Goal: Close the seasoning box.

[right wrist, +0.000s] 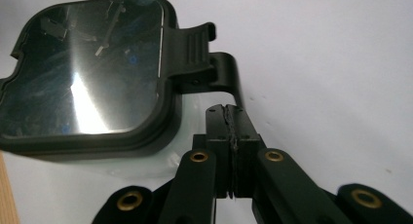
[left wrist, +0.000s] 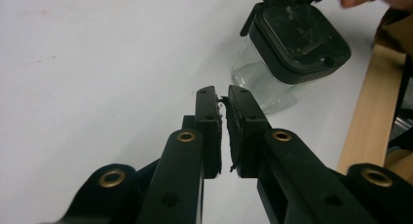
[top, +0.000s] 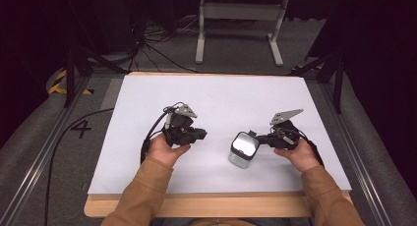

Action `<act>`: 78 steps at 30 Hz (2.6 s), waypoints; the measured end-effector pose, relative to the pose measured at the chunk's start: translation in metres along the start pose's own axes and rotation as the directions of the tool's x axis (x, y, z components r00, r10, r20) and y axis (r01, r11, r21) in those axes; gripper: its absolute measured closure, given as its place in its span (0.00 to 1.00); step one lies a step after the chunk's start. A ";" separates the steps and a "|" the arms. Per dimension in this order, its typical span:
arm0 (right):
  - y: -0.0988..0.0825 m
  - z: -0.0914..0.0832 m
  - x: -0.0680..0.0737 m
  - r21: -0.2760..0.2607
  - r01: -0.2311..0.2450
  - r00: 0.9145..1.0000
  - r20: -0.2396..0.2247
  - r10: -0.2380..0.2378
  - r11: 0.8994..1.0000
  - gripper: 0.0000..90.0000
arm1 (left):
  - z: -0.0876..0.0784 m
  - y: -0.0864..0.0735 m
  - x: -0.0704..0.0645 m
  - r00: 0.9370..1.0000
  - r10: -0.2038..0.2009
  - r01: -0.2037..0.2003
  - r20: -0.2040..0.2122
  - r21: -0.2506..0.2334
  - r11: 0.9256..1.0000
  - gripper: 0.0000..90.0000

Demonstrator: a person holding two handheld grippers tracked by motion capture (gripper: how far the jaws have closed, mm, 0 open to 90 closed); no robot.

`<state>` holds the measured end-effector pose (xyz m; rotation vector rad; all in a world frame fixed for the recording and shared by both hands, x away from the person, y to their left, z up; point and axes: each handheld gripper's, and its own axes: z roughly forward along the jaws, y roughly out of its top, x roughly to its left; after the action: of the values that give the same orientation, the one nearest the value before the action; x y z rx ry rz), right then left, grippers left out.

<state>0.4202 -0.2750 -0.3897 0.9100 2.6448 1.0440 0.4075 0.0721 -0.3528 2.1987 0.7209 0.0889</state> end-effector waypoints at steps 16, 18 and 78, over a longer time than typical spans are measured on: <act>-0.009 -0.012 0.023 0.098 0.048 0.997 -0.072 -0.041 0.994 0.99 | 0.043 0.012 -0.008 0.995 0.061 -0.067 0.079 0.079 0.995 0.96; -0.009 -0.010 0.023 0.107 0.050 0.997 -0.067 -0.043 0.993 0.99 | 0.041 0.011 -0.008 0.996 0.051 -0.057 0.080 0.075 0.995 0.96; -0.062 -0.038 -0.071 -0.146 -0.232 0.916 0.301 0.266 0.962 0.57 | -0.005 -0.063 0.093 0.953 -0.201 0.196 -0.226 -0.044 0.980 0.67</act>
<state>0.4344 -0.3738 -0.4076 1.2965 2.2293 0.9810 0.4540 0.1563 -0.4106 2.1041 1.0619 0.2507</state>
